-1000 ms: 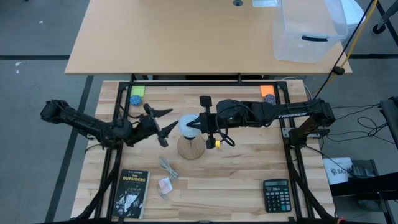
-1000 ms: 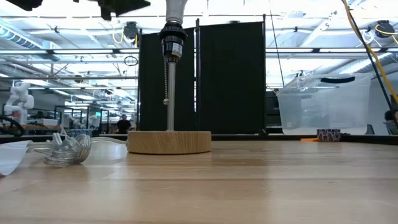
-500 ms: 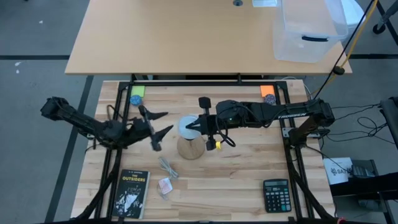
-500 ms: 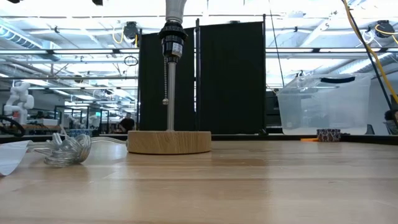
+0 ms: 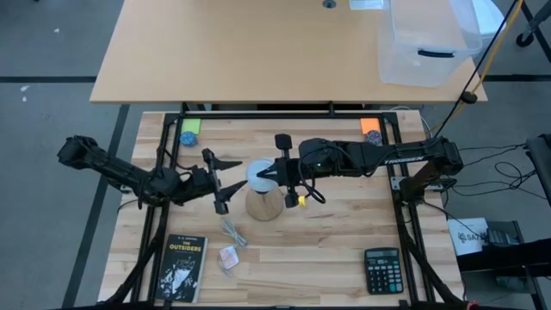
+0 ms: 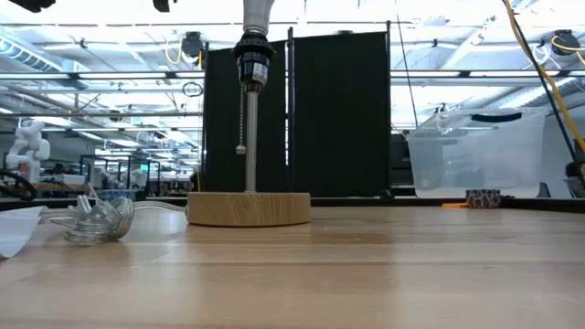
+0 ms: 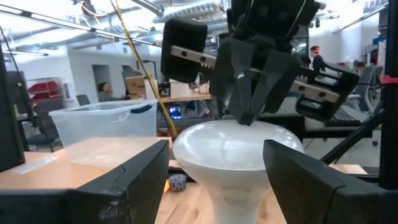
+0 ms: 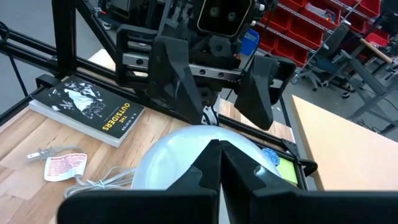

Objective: Screw lightbulb
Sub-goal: Insert the lightbulb on the lamp

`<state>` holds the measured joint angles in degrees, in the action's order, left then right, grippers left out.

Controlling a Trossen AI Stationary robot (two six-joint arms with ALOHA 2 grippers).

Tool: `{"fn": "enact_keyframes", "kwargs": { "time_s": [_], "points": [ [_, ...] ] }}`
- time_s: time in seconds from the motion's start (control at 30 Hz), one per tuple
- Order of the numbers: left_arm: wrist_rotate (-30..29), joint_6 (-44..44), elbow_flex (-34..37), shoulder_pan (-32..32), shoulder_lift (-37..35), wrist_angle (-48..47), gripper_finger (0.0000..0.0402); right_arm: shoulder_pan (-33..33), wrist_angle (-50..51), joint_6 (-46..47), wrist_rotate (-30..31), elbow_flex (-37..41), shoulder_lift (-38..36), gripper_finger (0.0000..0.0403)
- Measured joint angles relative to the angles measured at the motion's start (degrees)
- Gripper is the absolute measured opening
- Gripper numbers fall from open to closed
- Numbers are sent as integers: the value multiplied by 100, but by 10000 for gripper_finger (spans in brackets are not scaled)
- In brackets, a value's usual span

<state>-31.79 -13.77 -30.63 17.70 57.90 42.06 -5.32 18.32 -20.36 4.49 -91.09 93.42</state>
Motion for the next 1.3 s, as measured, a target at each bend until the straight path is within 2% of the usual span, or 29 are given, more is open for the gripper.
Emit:
{"fn": "enact_keyframes", "kwargs": {
  "time_s": [0.37, 0.53, 0.67, 0.93, 1.1, 1.3],
  "points": [
    [-531, 349, -11, -317, -12, -252, 263, 4, 8, 0, 43, -2, -10, 0],
    [-1008, 449, 7, -431, 19, -585, 263, -15, -21, 20, -57, -2, -3, 0],
    [-1009, 423, 2, -423, -31, -550, 263, -23, -37, 11, -38, -3, -1, 0],
    [-979, -130, 2, 152, -573, -532, 263, -42, -43, -149, -15, -2, -3, 0],
    [-994, -362, 2, 494, -672, -545, 263, -44, -159, -343, 28, -2, -2, 2],
    [-1165, -472, 2, 537, -666, -557, 263, -44, -286, -435, 75, 4, 5, 32]
  ]
}}
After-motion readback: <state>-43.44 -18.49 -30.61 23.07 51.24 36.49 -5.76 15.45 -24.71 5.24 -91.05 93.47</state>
